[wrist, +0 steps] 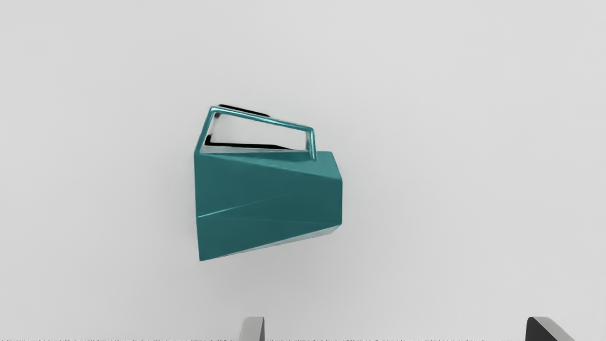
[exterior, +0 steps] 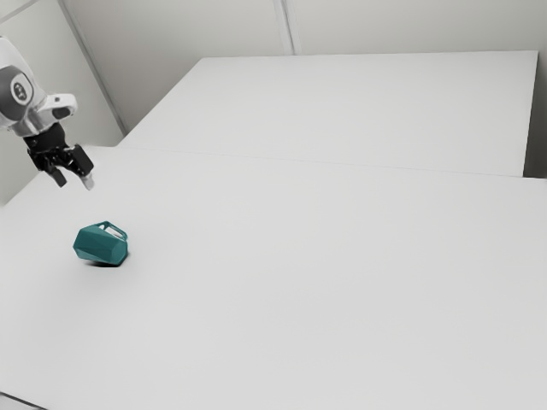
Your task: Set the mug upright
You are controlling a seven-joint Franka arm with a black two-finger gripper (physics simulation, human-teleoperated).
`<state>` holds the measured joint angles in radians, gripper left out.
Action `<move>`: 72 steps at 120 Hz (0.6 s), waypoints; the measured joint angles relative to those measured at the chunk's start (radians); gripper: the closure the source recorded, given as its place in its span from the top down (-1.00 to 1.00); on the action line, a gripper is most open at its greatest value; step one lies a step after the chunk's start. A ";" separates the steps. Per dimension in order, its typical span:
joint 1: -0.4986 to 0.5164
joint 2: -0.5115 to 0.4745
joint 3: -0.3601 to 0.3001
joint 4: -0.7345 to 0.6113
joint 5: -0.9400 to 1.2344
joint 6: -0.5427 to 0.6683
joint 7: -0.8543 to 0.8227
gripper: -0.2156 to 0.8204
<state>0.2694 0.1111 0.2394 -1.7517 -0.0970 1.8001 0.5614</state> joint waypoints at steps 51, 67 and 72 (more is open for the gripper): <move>0.210 0.216 -0.018 0.057 -0.185 -0.022 0.166 0.58; 0.245 0.295 -0.030 0.141 -0.226 -0.048 0.226 0.58; 0.261 0.321 -0.038 0.178 -0.241 -0.062 0.246 0.58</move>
<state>0.5303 0.4323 0.2019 -1.5732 -0.3381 1.7382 0.8074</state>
